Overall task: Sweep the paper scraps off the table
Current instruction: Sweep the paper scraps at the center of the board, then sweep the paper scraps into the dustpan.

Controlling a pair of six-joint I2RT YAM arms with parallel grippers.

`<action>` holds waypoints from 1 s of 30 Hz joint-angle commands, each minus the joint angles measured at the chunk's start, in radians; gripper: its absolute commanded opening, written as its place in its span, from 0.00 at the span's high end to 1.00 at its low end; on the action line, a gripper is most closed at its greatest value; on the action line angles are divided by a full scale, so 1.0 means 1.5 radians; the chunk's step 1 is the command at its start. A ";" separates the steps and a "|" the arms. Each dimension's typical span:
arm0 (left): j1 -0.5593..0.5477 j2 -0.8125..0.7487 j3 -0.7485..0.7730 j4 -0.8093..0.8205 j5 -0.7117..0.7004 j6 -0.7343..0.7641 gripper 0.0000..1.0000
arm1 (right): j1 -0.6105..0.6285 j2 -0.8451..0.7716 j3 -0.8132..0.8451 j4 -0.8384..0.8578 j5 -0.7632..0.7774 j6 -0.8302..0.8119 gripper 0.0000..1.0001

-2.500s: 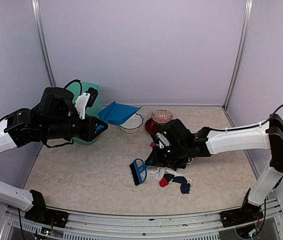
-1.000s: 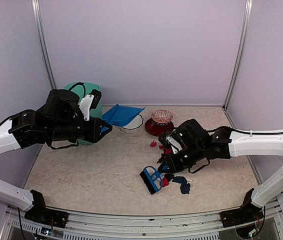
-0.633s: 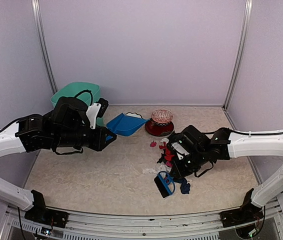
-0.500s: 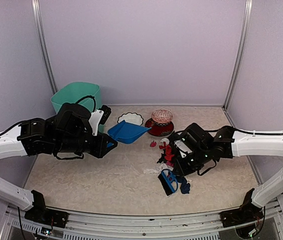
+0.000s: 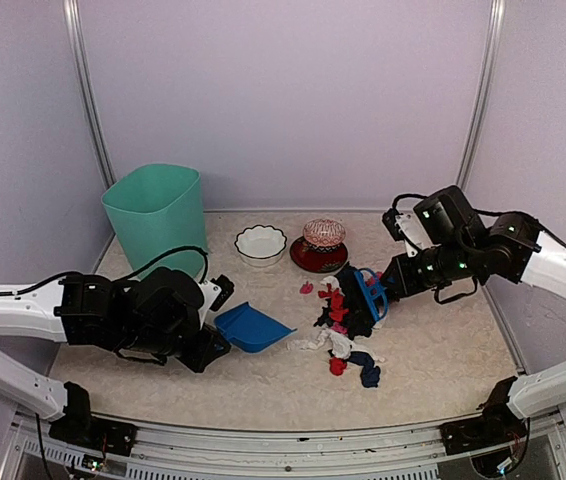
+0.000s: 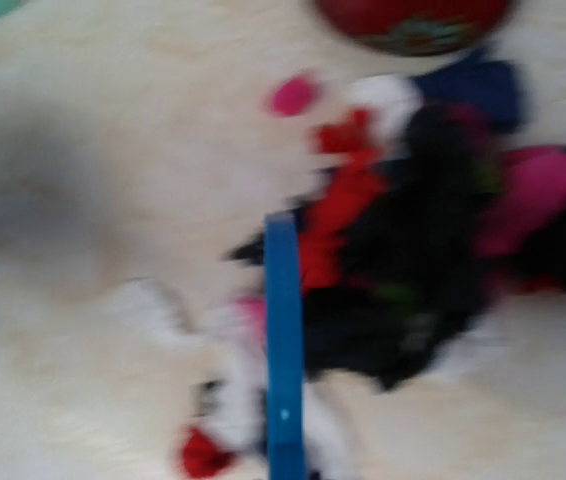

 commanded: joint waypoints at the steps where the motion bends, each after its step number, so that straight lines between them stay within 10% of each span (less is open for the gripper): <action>1: -0.037 0.039 -0.012 -0.007 -0.017 0.014 1.00 | -0.019 0.012 0.005 -0.041 0.155 -0.061 1.00; 30: -0.058 0.250 -0.025 0.100 0.016 0.069 1.00 | -0.035 0.183 -0.070 0.186 0.204 -0.229 1.00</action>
